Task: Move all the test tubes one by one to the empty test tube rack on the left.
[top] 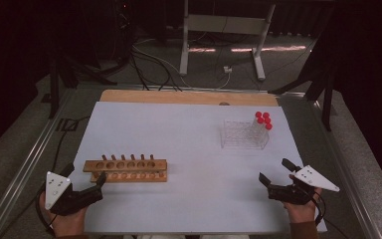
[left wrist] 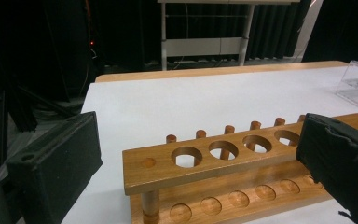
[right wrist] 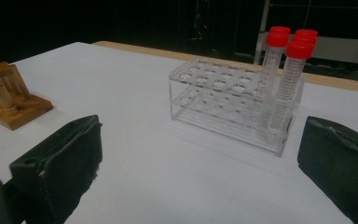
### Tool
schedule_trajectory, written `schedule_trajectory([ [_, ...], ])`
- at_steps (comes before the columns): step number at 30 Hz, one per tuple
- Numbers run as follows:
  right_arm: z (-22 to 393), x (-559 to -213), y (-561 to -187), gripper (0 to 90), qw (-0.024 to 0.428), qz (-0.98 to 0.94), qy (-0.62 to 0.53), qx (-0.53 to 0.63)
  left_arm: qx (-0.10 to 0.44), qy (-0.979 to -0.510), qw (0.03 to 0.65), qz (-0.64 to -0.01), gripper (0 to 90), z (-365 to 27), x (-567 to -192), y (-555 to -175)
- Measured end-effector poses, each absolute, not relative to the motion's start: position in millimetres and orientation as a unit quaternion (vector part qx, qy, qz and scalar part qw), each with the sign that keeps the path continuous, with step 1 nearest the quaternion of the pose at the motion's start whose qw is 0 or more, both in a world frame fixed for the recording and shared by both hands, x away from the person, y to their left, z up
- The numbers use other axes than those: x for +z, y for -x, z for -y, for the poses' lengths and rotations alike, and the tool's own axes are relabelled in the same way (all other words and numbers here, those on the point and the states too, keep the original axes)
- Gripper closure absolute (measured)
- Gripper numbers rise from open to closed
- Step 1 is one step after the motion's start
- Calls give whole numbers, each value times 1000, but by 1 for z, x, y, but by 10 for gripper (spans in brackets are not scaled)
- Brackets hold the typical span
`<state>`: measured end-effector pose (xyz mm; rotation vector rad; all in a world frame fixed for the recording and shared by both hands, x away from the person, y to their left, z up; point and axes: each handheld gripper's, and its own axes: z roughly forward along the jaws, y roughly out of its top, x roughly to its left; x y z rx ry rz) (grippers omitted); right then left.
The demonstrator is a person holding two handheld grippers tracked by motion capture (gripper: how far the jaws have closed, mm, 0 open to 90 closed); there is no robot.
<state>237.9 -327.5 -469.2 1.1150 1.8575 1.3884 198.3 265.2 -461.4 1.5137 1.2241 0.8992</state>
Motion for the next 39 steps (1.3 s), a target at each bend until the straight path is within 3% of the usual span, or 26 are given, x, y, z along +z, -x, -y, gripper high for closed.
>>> schedule_trajectory([
  [20, 330, -444, -244, 0, 294, -673, -430, 525, 366, -606, 483, -515, 7, -265, -464, -195],
  [39, 327, -434, -303, 0, 315, -670, -452, 498, 363, -609, 479, -517, 7, -265, -467, -198],
])
